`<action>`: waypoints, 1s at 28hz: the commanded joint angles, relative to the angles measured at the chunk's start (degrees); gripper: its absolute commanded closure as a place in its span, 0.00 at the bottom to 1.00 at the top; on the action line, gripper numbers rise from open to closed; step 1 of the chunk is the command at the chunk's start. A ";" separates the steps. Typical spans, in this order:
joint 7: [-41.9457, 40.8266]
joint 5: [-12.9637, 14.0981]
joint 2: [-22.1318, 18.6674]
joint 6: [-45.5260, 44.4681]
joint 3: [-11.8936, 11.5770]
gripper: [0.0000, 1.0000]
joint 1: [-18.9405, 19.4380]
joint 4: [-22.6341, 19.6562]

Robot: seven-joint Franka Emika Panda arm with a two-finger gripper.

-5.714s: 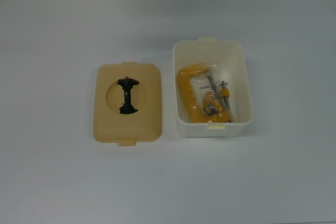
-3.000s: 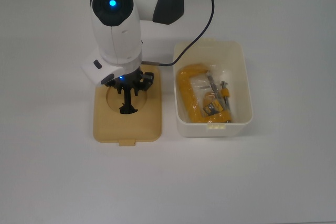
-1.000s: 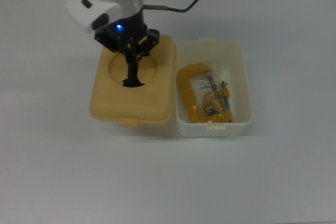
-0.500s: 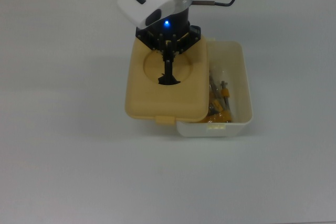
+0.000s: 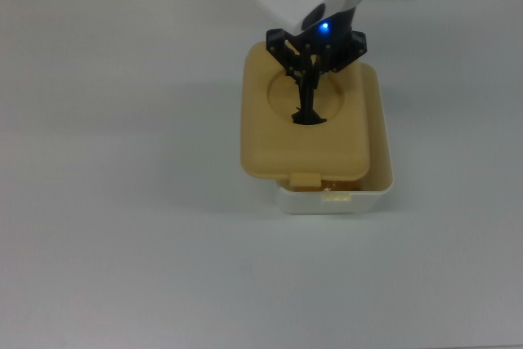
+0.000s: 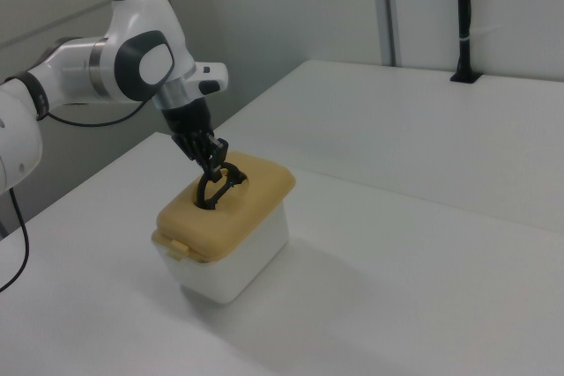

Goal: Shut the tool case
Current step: 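Carry the lid over the white box and lower it onto the rim, then open the gripper and release the lid handle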

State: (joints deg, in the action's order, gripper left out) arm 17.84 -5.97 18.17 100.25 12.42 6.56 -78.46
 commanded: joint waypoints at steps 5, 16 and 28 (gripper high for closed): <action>2.73 -2.02 1.87 -1.73 2.00 1.00 0.03 1.12; 4.57 -3.69 3.18 -1.29 2.17 1.00 1.52 0.94; 5.45 -3.69 3.27 -1.11 2.08 1.00 2.14 1.03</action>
State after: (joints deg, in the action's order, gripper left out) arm 21.66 -8.39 21.31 100.18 14.55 7.95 -78.46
